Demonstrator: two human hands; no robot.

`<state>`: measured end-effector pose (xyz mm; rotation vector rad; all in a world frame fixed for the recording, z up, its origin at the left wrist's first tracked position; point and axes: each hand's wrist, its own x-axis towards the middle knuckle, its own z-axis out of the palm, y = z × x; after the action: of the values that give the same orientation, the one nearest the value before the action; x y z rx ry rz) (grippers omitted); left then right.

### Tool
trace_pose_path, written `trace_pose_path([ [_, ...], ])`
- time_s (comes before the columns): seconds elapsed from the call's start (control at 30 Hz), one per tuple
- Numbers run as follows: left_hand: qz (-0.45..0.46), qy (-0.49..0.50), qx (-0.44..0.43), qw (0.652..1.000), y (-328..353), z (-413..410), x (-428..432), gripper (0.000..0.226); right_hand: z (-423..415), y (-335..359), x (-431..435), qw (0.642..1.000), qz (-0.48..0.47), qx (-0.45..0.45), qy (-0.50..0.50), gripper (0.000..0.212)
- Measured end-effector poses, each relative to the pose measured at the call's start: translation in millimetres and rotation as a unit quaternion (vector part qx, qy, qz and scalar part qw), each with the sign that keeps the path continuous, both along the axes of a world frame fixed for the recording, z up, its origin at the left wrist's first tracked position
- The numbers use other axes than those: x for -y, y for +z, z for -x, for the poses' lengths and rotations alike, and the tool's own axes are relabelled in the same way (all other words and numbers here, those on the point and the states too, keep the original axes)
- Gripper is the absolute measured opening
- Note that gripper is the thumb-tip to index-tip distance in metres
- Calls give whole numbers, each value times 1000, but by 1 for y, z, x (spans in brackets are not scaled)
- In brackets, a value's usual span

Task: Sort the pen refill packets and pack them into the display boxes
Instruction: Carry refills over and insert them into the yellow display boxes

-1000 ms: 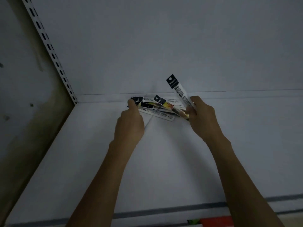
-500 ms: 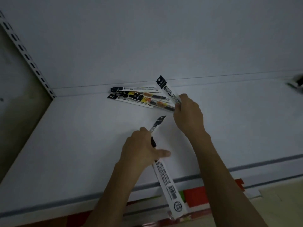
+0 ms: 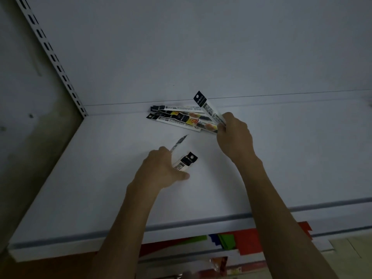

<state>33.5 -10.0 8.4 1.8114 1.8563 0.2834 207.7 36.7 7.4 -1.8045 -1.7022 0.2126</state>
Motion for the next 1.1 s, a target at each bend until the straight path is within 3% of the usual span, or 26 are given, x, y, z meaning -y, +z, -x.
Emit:
trace_pose_path([
  [0.13,-26,-46,-9,999,-2,6,-8,24,4,-3,2,1000,5,0,-11,21],
  [0.27,-156,-98,-96,978,-4,11,-14,21,5,-5,4,1000,-3,-3,-21,21],
  [0.4,-204,-80,17,976,8,2,-23,26,-6,-4,13,999,-10,-11,-42,23],
  [0.47,-237,-92,26,967,17,-12,-27,29,-20,-3,21,999,-13,-4,-52,27],
  [0.63,-169,-174,112,964,27,-66,-36,19,-79,2,47,994,-18,3,-105,29],
  [0.9,-198,-231,280,910,30,-222,8,26,-231,10,129,972,-73,-85,-206,24],
  [1.0,-240,-231,312,890,27,-296,30,15,-302,12,173,962,-83,-82,-246,22],
  [1.1,-212,-216,379,875,21,-361,50,21,-361,14,211,952,-94,-66,-284,24],
])
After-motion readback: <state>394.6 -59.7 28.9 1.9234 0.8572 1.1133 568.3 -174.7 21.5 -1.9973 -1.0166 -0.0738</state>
